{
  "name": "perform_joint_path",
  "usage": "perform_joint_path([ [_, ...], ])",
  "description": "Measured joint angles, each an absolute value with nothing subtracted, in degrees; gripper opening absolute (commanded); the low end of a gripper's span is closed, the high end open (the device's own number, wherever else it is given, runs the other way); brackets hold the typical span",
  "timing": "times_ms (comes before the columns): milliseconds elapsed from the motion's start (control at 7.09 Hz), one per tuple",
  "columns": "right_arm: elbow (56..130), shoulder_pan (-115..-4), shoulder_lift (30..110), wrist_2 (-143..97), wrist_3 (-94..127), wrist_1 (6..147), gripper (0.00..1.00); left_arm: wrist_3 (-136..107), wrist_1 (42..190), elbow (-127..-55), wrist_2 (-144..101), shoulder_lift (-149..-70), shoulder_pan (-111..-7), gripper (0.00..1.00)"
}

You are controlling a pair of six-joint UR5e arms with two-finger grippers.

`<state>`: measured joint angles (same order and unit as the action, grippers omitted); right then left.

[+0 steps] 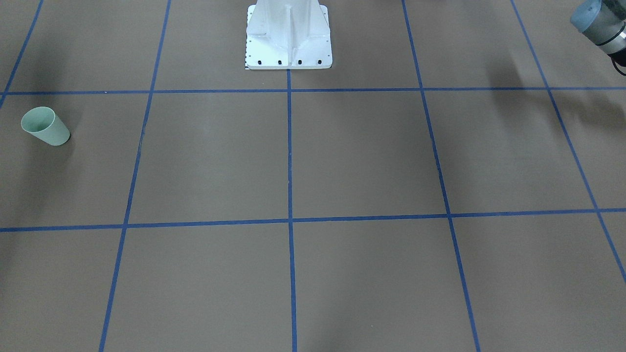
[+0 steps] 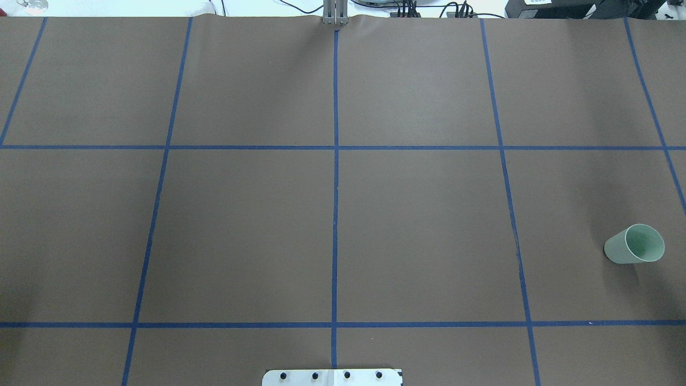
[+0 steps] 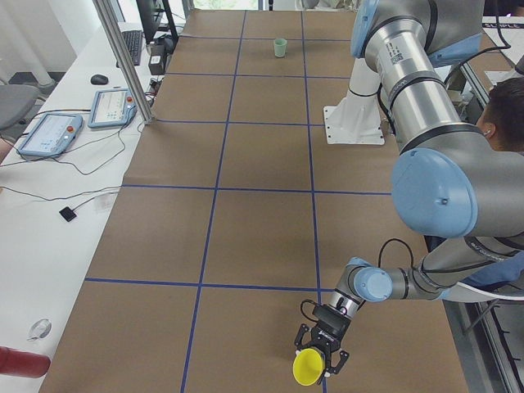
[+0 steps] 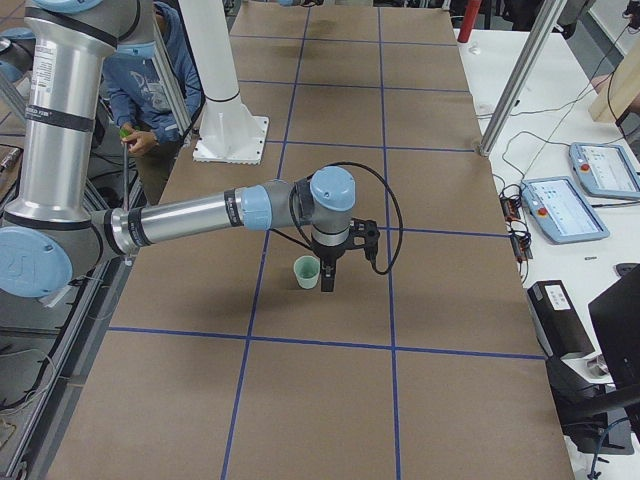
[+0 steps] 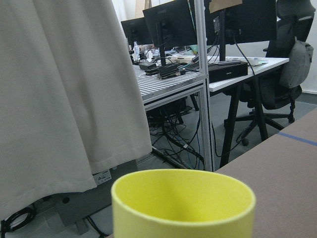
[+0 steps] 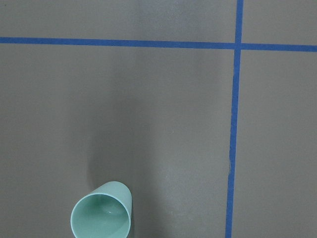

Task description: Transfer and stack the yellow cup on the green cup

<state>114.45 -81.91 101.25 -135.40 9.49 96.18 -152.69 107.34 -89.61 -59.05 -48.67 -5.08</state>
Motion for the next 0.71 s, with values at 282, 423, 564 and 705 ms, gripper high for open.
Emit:
perform_joint_path([
  [282, 113.1, -81.9, 101.0, -135.8, 9.5, 96.1, 1.0, -150.2, 102.3, -88.6, -62.5, -52.0, -10.9, 0.09],
  [423, 111.9, -81.9, 100.7, -135.8, 9.5, 96.0, 1.0, -144.3, 101.5, -88.9, -64.3, -55.6, -18.5, 0.09],
  [564, 110.9, -81.8, 100.3, -135.9, 9.5, 95.9, 1.0, -135.5, 101.7, -89.5, -62.6, -60.0, -28.4, 0.08],
  [705, 110.3, -81.8, 100.0, -136.2, 9.5, 95.9, 1.0, -124.8, 103.2, -89.7, -57.8, -63.9, -36.8, 0.08],
])
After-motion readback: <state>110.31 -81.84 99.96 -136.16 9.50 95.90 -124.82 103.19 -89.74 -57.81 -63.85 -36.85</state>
